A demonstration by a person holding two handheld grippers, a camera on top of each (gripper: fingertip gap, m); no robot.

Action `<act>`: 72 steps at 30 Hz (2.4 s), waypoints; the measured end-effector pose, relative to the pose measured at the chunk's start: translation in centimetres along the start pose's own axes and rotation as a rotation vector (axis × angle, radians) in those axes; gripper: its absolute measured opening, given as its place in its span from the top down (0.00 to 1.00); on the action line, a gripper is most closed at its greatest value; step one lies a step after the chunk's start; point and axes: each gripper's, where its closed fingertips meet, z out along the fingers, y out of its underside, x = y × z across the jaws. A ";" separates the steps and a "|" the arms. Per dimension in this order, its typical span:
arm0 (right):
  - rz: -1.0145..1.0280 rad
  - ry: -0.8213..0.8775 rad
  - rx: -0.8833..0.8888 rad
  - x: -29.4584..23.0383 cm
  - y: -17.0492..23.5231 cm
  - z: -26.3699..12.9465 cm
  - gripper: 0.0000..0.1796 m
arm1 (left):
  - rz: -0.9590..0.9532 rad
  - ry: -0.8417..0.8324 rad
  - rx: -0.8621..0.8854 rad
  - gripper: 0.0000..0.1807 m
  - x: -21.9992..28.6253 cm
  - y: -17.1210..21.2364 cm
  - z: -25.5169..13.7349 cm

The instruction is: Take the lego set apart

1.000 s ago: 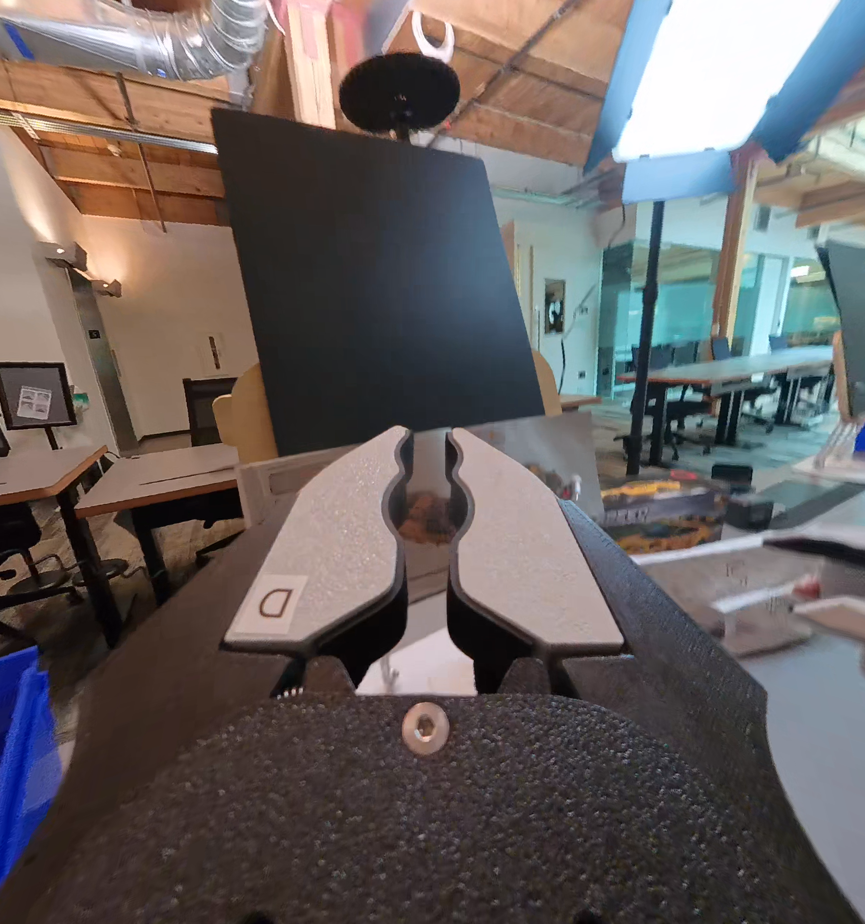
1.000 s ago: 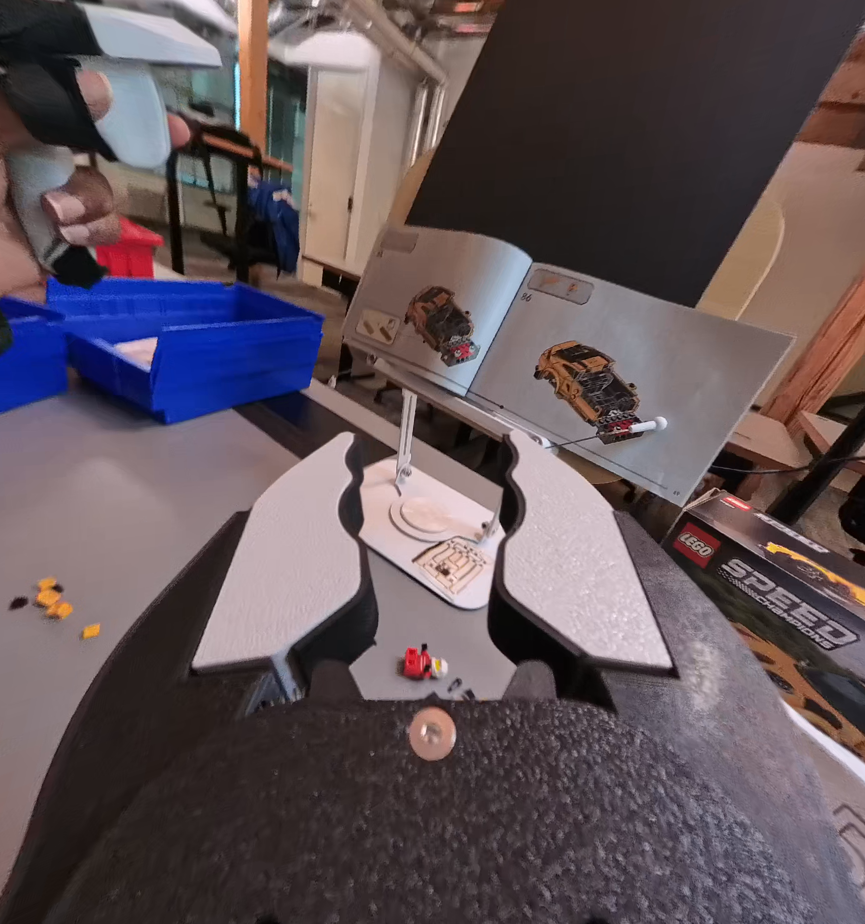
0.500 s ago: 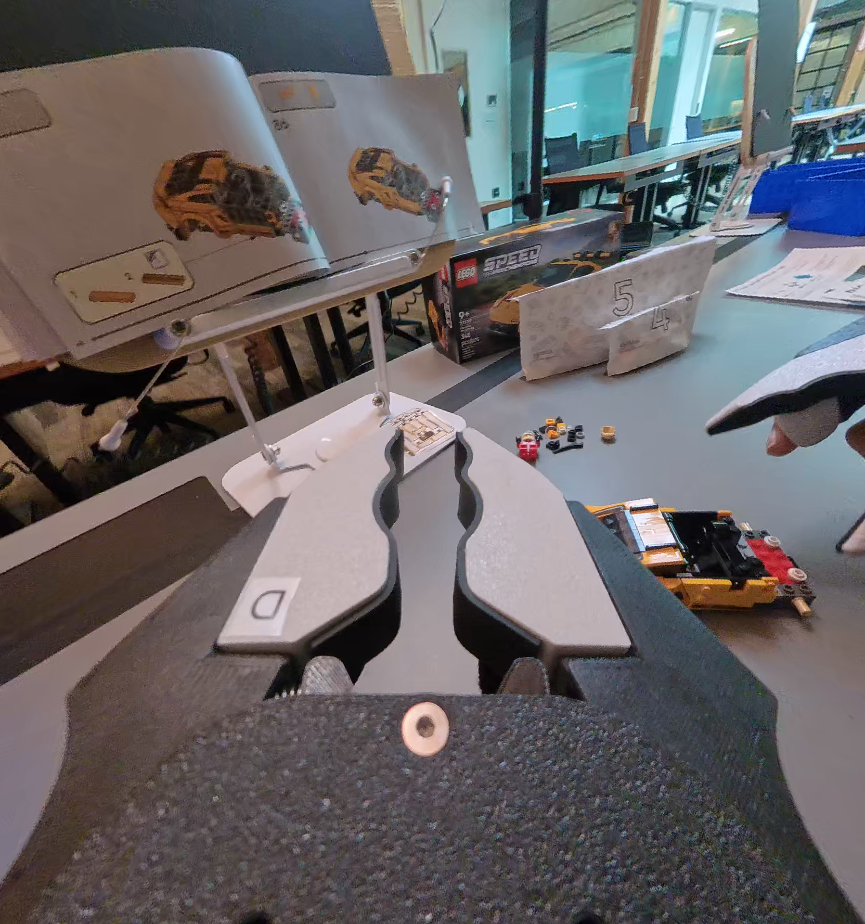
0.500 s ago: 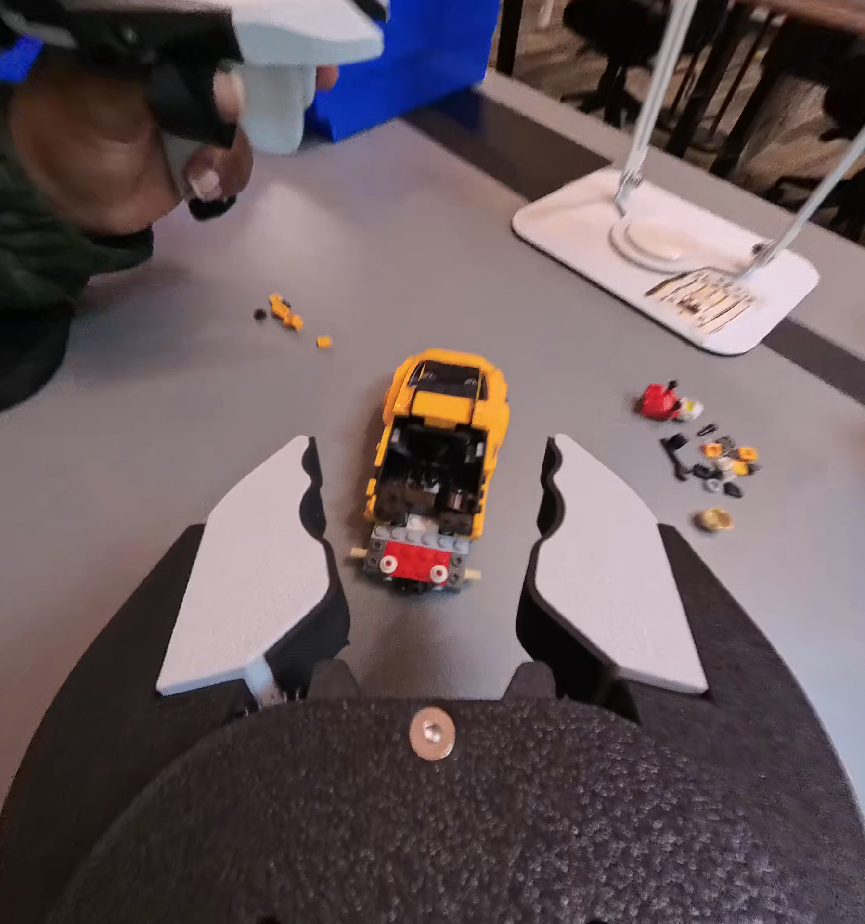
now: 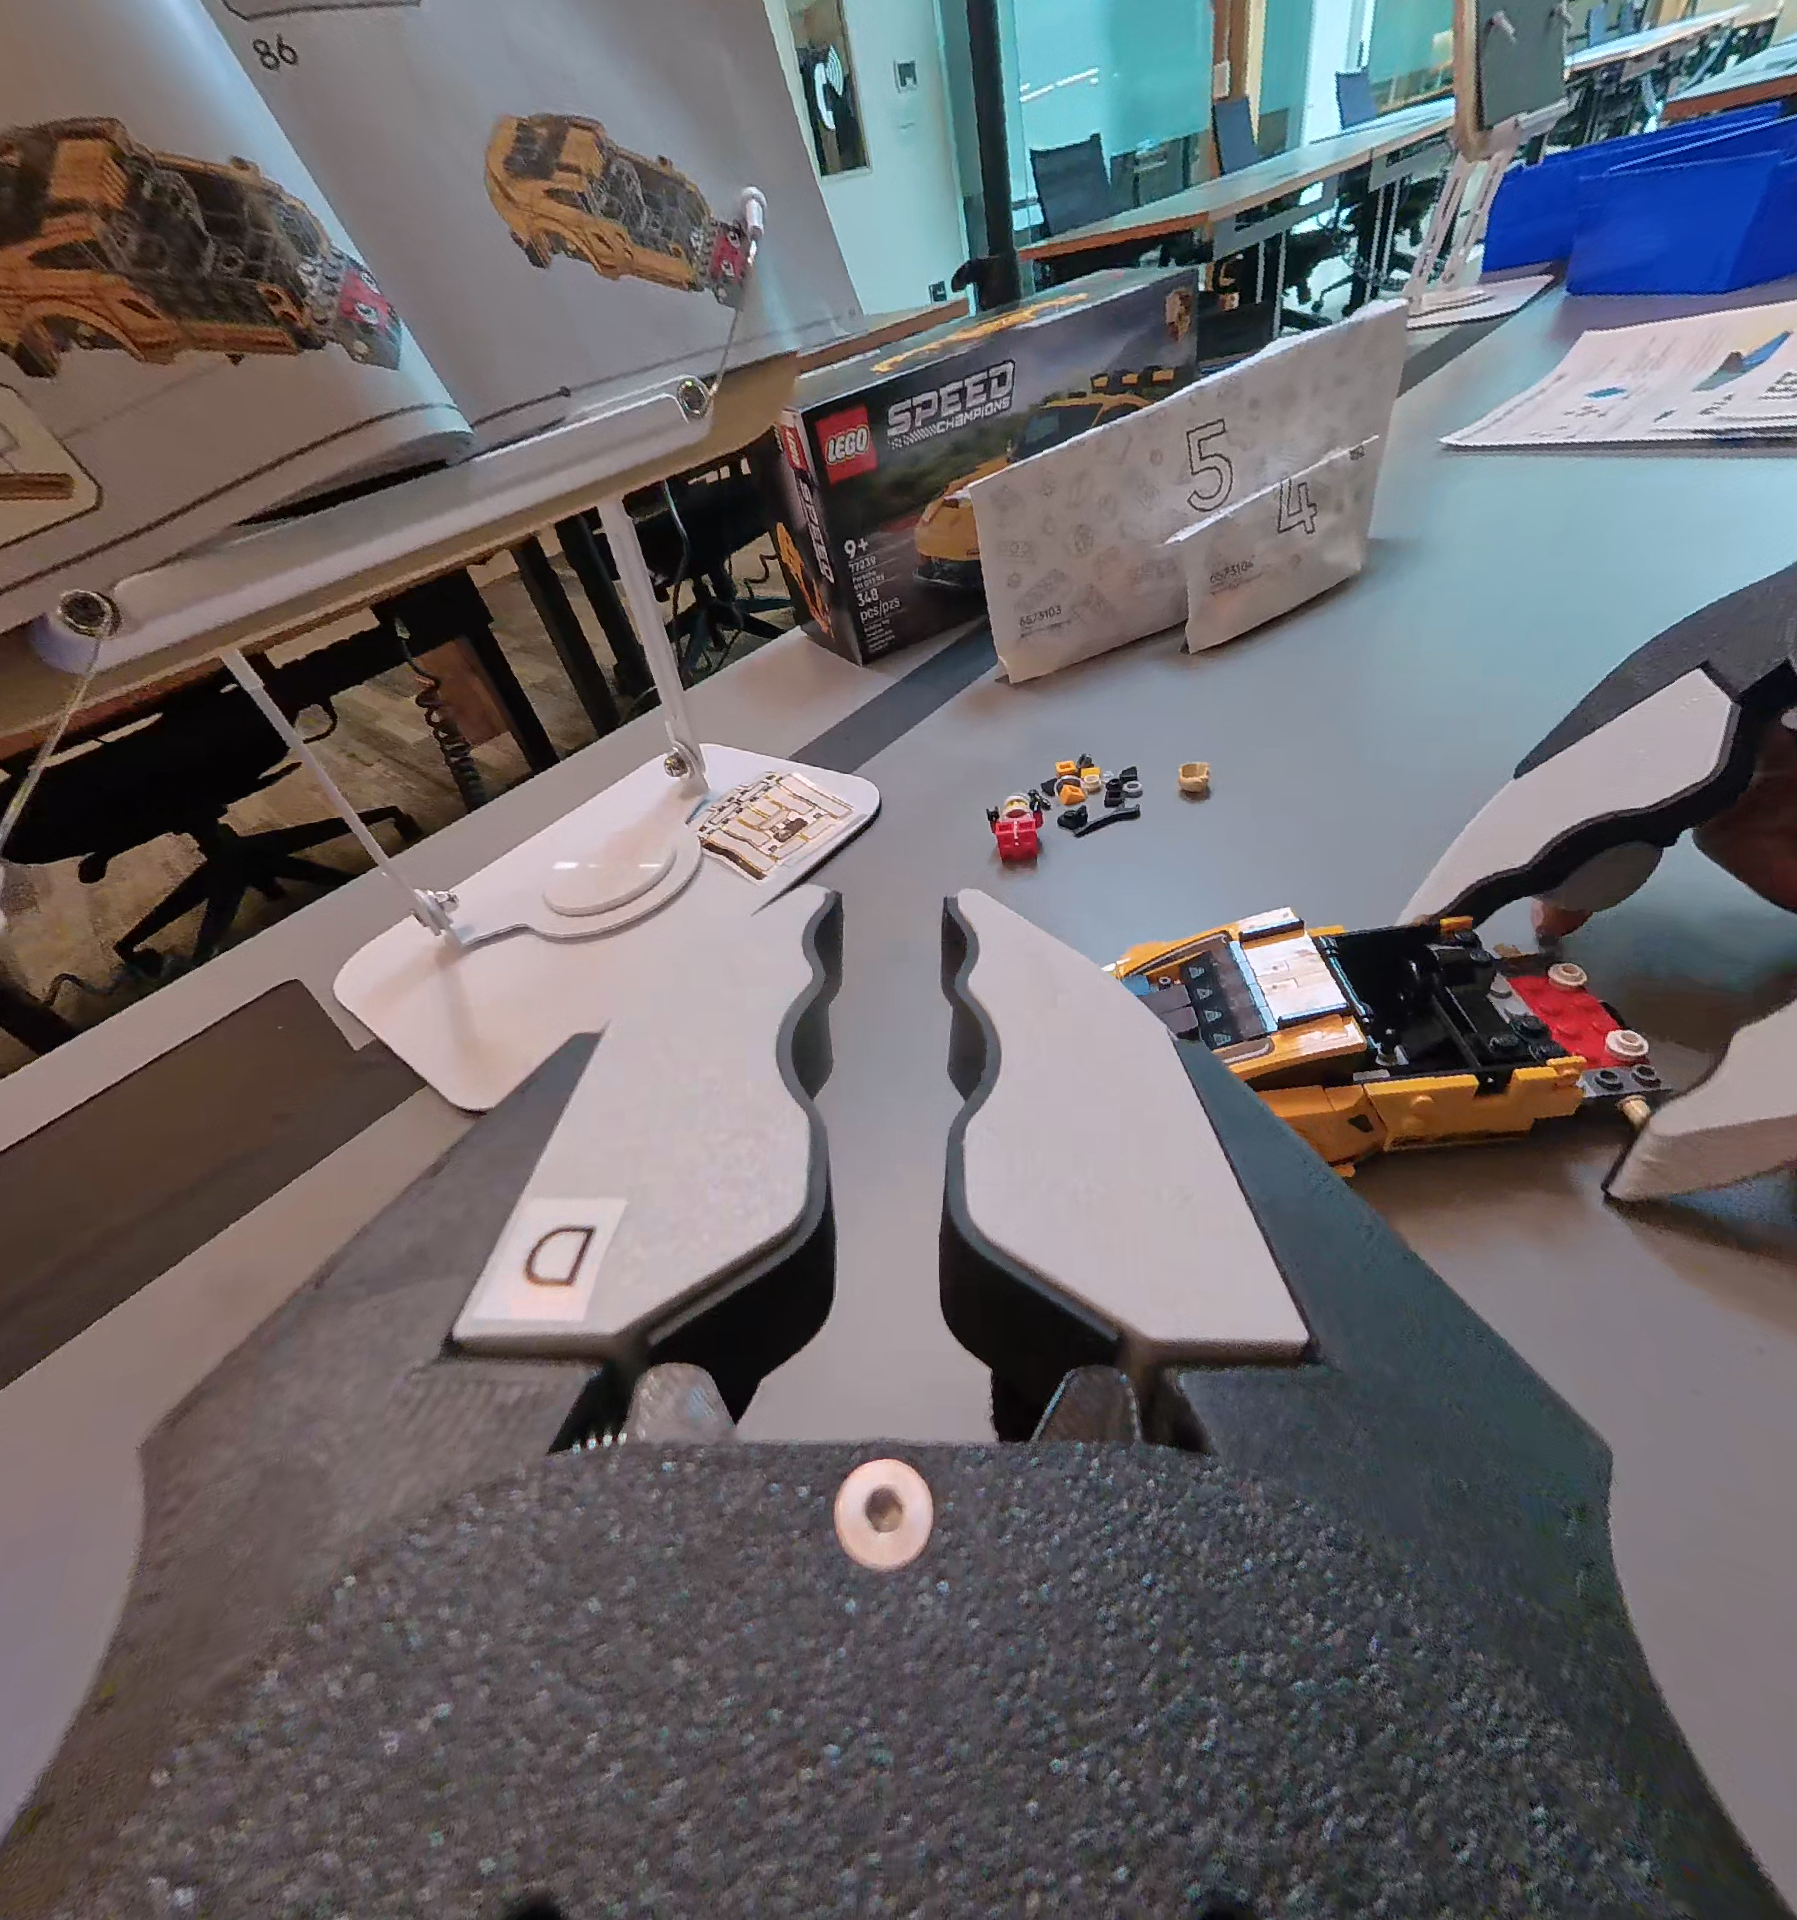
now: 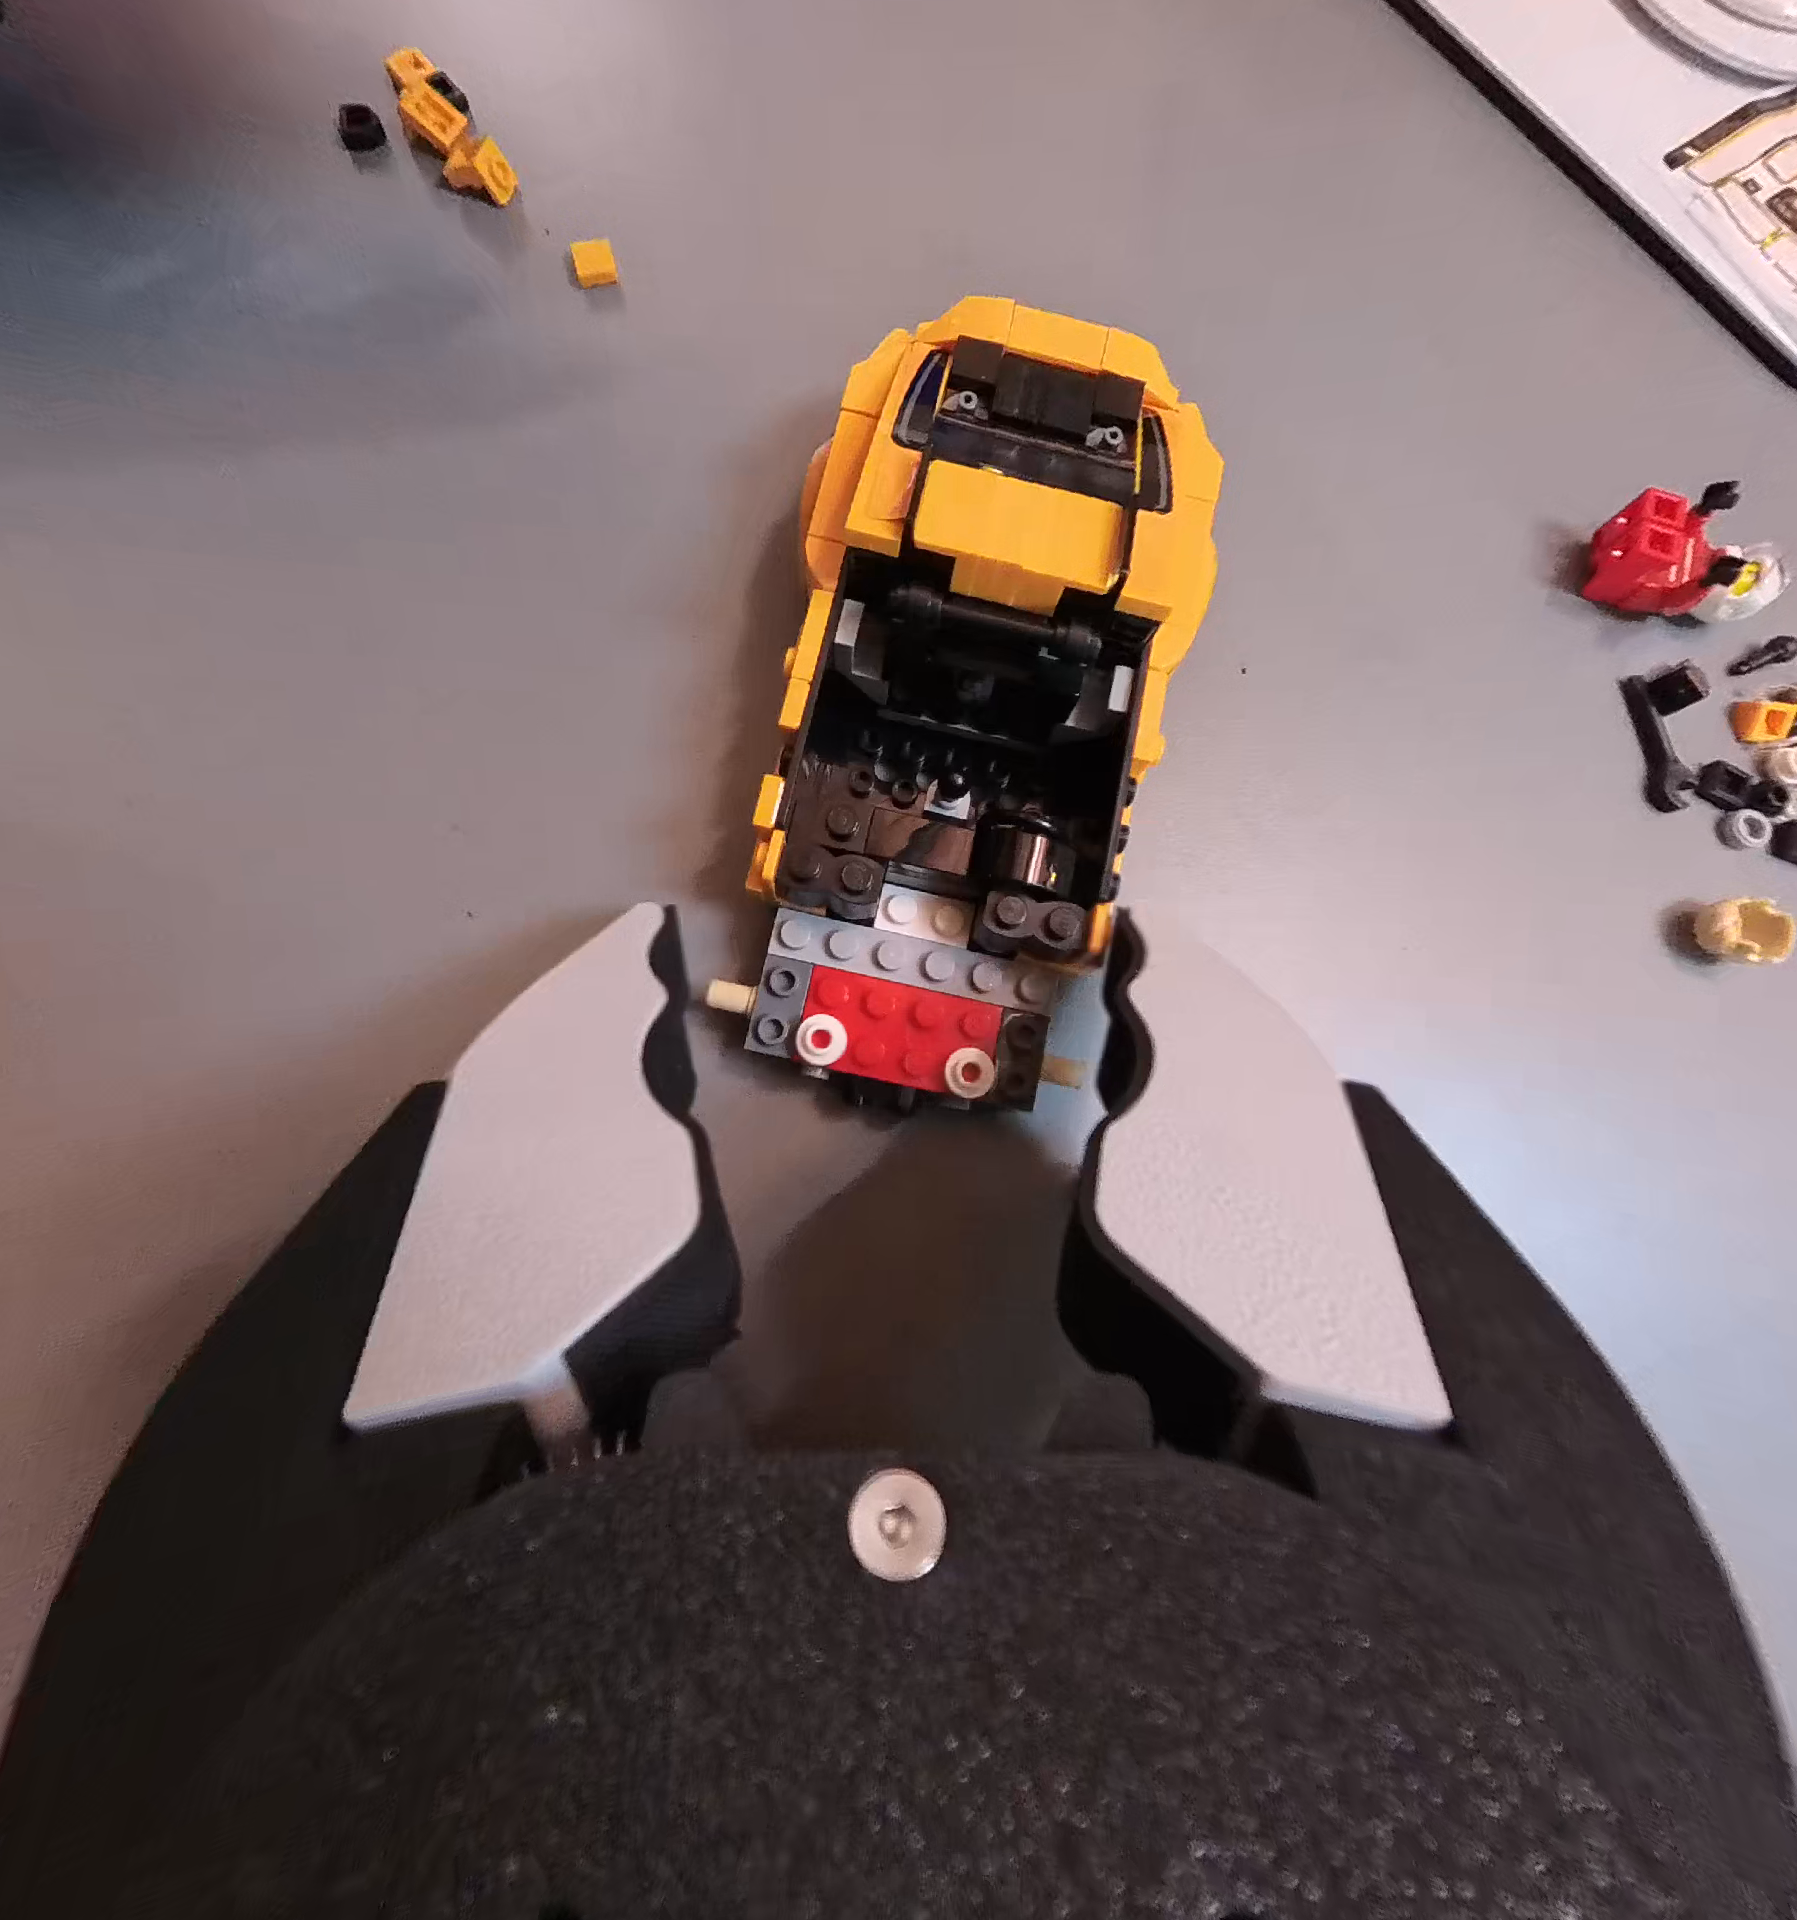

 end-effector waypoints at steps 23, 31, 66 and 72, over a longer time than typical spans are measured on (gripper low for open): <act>-0.094 0.024 0.018 0.8 -0.2 -0.2 0.66 | -0.067 0.063 -0.014 0.90 1.4 -0.1 -0.1; -0.023 0.052 -0.021 0.7 -0.1 -0.1 0.66 | -0.083 0.131 -0.105 0.85 4.0 0.5 0.3; -0.082 -0.313 0.101 -4.2 -1.0 -3.2 0.85 | -0.050 0.378 -0.350 0.70 9.7 5.1 0.4; 0.027 -0.211 0.222 -0.5 -2.5 -4.6 0.82 | -0.095 0.383 -0.352 0.67 10.3 5.3 0.9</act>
